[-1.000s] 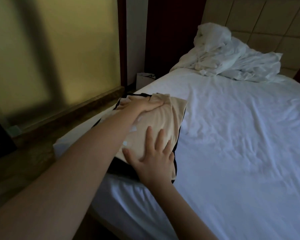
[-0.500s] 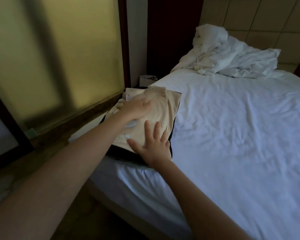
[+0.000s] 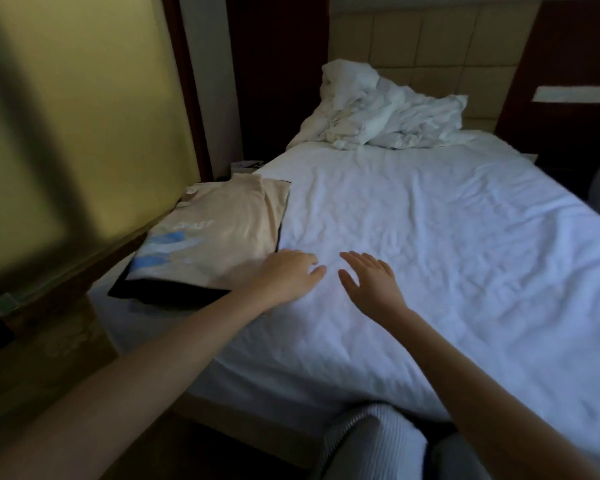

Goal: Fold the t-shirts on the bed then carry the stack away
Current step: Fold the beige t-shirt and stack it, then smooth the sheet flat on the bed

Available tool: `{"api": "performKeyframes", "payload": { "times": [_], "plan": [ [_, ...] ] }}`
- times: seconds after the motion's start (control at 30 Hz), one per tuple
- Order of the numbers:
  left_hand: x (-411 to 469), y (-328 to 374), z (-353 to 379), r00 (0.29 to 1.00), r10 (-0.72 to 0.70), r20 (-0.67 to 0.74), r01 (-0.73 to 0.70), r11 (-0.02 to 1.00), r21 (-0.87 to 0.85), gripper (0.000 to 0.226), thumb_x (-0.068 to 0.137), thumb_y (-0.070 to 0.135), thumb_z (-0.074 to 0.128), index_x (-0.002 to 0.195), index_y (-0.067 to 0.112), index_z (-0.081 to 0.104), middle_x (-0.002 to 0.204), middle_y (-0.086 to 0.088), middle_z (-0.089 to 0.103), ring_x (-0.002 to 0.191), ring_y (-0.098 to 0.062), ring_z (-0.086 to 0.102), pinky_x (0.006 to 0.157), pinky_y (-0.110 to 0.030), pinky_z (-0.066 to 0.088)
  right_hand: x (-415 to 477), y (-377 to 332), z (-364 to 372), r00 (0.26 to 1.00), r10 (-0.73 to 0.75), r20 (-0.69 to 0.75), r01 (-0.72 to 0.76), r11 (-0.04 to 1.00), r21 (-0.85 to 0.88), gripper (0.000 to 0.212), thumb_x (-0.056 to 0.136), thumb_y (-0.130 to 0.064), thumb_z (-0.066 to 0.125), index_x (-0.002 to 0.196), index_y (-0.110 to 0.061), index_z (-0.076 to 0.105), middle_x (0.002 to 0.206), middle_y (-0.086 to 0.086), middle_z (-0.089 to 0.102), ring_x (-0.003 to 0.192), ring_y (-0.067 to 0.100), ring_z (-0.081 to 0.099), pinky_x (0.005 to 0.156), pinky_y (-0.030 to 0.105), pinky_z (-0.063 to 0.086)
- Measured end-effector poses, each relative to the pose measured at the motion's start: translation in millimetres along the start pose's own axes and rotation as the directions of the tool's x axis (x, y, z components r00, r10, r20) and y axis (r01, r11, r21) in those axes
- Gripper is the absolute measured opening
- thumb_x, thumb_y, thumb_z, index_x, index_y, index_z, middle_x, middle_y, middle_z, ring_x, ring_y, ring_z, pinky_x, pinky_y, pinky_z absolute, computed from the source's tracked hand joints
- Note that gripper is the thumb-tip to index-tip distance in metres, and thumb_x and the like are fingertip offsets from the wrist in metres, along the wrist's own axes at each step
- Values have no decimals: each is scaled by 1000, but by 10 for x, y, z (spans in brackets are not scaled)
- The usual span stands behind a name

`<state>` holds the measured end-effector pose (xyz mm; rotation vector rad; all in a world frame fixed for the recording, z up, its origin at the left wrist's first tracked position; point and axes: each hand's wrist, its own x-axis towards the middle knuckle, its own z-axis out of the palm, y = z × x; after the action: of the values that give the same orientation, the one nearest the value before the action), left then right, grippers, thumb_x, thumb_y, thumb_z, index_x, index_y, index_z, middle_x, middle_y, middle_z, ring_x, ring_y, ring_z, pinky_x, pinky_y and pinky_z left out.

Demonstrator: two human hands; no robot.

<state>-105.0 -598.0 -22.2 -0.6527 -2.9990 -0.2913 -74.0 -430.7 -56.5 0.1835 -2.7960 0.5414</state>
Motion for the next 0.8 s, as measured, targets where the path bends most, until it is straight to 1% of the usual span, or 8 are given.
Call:
{"api": "performKeyframes", "payload": {
  "times": [0.07, 0.17, 0.37, 0.47, 0.63, 0.67, 0.73, 0.8],
  "plan": [
    [127, 365, 97, 998, 55, 29, -55, 998, 3, 43, 97, 47, 35, 124, 21, 58, 125, -3, 61, 114, -25, 55, 93, -35, 43, -158, 305, -176, 998, 30, -49, -31, 999, -16, 42, 98, -32, 42, 138, -18, 45, 141, 2, 47, 134, 21, 38, 110, 36, 22],
    [284, 957, 273, 986, 157, 55, -155, 987, -39, 40, 97, 45, 37, 119, 21, 61, 122, -4, 62, 110, -26, 57, 89, -33, 44, -455, 770, -487, 984, 142, -108, -149, 987, -57, 38, 97, -28, 44, 133, -19, 51, 133, 2, 56, 123, 21, 50, 102, 32, 32],
    [385, 2318, 642, 935, 340, 100, -313, 924, -220, 36, 98, 40, 37, 102, 18, 65, 115, -5, 64, 107, -27, 57, 82, -31, 42, -1221, 1704, -1100, 899, 392, -195, -416, 904, -100, 31, 95, -27, 46, 124, -22, 57, 119, -3, 64, 110, 21, 58, 92, 30, 38],
    [420, 2943, 874, 904, 413, 106, -359, 871, -336, 36, 98, 38, 36, 105, 17, 64, 116, -6, 64, 108, -27, 56, 84, -32, 42, -1657, 2126, -1360, 844, 487, -224, -520, 844, -128, 30, 95, -25, 46, 121, -20, 60, 116, -1, 66, 104, 24, 60, 88, 31, 40],
    [502, 3873, 1398, 858, 513, -4, -474, 789, -392, 39, 98, 31, 37, 130, 17, 52, 135, -5, 53, 123, -29, 45, 99, -33, 37, -2388, 2729, -1639, 723, 616, -313, -673, 731, -114, 27, 93, -21, 48, 116, -19, 63, 112, 2, 68, 99, 26, 62, 84, 31, 43],
    [485, 3959, 1508, 854, 517, -60, -498, 778, -382, 41, 96, 30, 35, 130, 16, 54, 133, -4, 55, 121, -28, 48, 98, -32, 39, -2499, 2805, -1669, 696, 638, -330, -700, 706, -109, 28, 93, -22, 48, 115, -18, 64, 112, 3, 67, 99, 27, 62, 85, 32, 42],
    [441, 4073, 1760, 818, 542, -192, -574, 754, -319, 44, 87, 32, 37, 116, 15, 65, 115, -5, 66, 105, -26, 61, 85, -32, 50, -2750, 2984, -1726, 644, 666, -375, -743, 661, -101, 30, 91, -23, 47, 113, -15, 65, 114, 6, 67, 104, 29, 60, 89, 37, 41],
    [440, 4071, 1983, 783, 566, -257, -617, 757, -214, 41, 82, 34, 39, 102, 18, 71, 103, -2, 70, 94, -24, 65, 77, -31, 52, -2956, 3166, -1787, 584, 696, -418, -793, 599, -108, 31, 91, -24, 52, 119, -15, 62, 124, 6, 61, 114, 30, 53, 94, 40, 38]
  ]
}}
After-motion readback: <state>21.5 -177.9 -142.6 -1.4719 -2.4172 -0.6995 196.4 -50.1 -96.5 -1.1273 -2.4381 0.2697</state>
